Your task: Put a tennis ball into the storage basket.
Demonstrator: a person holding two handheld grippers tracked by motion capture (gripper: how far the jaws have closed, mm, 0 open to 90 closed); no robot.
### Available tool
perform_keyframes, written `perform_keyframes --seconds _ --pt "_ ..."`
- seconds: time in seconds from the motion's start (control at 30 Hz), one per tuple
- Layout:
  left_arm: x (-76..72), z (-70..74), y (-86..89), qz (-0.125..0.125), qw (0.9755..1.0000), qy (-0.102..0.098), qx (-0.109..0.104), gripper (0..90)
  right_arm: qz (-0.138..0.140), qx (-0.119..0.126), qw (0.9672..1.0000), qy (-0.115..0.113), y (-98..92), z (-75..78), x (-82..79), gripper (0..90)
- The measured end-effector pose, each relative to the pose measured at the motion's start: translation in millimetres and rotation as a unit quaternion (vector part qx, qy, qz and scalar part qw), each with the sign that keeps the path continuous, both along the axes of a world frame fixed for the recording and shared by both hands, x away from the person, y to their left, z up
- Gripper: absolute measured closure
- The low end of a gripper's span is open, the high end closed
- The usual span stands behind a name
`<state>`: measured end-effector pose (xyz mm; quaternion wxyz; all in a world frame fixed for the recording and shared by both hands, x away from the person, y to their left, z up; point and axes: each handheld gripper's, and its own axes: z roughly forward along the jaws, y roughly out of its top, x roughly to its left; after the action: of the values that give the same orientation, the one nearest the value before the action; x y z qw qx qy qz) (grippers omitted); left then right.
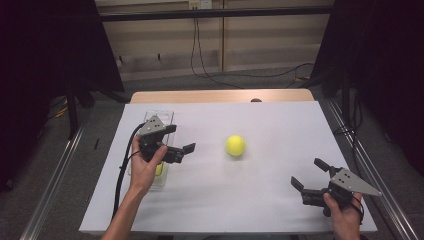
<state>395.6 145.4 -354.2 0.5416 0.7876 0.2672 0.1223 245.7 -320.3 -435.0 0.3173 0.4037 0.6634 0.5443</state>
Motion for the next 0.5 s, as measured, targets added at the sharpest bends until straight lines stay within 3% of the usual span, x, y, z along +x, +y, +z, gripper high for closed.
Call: perform_keyframes --seconds 0.13,0.5 --pt "2.8 -1.2 -2.7 0.005 0.9999 0.003 -0.013 2.9 -0.001 0.001 1.0 0.0 -0.6 0.0 -0.1 0.1" --pt "7.4 -4.6 -11.9 0.009 0.9999 0.001 -0.012 2.7 -0.001 0.001 1.0 0.001 -0.3 -0.1 0.0 0.1"
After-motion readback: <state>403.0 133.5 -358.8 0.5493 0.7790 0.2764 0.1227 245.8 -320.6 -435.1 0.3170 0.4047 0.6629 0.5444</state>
